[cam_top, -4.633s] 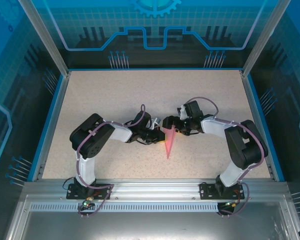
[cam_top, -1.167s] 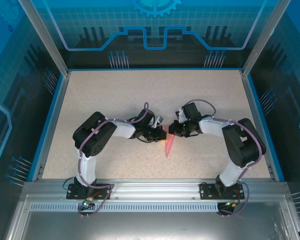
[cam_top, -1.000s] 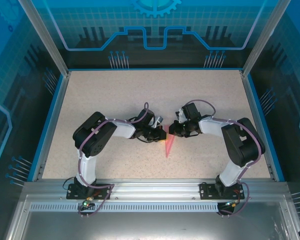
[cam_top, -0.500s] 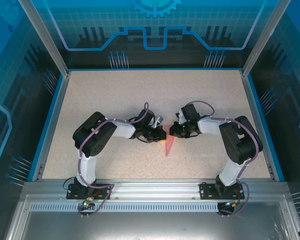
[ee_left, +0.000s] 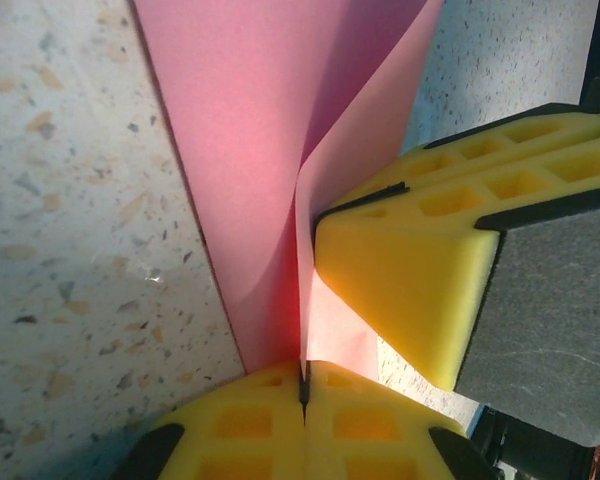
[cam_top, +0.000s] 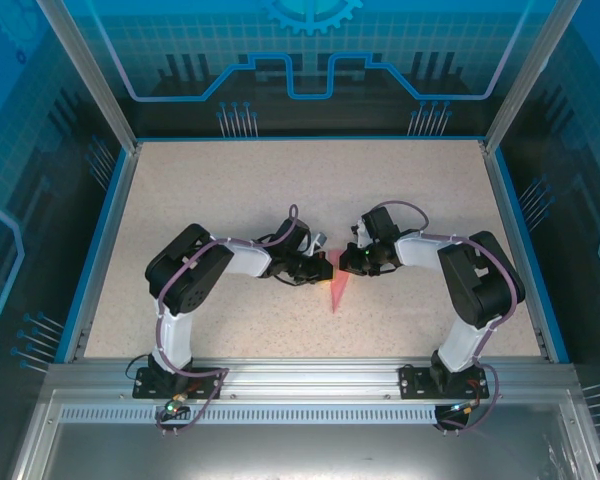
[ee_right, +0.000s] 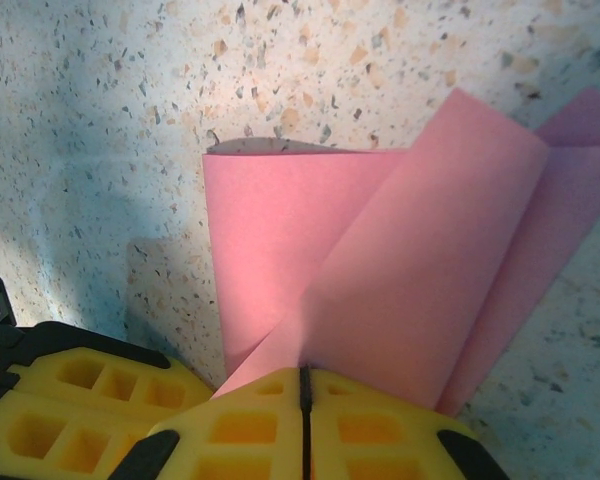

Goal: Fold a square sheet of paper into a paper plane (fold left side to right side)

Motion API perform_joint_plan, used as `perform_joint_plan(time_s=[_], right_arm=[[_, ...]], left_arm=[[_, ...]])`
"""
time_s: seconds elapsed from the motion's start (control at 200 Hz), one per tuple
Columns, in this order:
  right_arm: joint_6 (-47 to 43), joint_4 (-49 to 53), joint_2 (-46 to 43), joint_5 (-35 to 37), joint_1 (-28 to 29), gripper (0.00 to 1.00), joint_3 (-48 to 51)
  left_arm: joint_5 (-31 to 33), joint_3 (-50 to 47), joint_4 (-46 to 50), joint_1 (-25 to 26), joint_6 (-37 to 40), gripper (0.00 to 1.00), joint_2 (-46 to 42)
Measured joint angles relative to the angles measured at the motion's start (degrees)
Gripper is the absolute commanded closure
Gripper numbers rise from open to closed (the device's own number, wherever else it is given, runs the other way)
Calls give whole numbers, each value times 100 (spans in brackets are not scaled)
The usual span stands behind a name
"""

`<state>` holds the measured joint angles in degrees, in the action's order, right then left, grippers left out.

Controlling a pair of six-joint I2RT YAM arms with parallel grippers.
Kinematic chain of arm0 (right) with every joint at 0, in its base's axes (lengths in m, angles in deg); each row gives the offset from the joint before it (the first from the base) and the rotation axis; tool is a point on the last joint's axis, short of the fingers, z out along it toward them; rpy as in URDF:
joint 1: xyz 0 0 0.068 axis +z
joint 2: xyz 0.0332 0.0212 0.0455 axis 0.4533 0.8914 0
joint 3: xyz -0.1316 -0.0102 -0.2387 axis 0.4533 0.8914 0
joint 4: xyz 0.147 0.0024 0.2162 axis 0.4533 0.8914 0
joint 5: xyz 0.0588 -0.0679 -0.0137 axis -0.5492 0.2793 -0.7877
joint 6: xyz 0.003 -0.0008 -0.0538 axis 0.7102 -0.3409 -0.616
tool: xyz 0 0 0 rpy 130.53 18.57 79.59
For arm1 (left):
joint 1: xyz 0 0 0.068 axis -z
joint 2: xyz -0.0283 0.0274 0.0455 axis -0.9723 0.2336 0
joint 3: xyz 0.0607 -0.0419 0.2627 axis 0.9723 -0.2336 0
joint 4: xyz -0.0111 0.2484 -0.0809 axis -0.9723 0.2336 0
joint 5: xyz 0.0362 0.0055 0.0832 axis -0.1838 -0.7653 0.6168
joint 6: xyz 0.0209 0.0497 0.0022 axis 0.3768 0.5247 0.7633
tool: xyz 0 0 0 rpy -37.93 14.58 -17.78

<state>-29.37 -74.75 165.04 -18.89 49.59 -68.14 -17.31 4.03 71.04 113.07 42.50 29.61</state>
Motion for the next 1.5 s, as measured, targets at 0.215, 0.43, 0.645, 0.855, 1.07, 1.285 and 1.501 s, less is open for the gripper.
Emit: perform_joint_plan(time_s=[0.215,0.43,0.645,0.855,1.07,1.285,1.501], right_arm=[[-24,0,0,-2,0,94,4],[-44,0,0,-2,0,94,7],[-44,-13,-2,-2,0,94,17],[-44,-15,-2,-2,0,94,17],[-44,-15,-2,-2,0,94,17],[-46,-13,-2,-2,0,94,17],[-68,-9,-2,-2,0,94,17]], left_arm=[[177,-4,157,52,63,77,-166],[442,-133,610,61,184,74,-761],[457,-271,802,199,157,86,-1338],[284,-271,715,570,13,88,-1386],[197,-269,608,717,-85,87,-1130],[201,-258,614,772,-136,87,-807],[205,-258,597,835,-168,87,-743]])
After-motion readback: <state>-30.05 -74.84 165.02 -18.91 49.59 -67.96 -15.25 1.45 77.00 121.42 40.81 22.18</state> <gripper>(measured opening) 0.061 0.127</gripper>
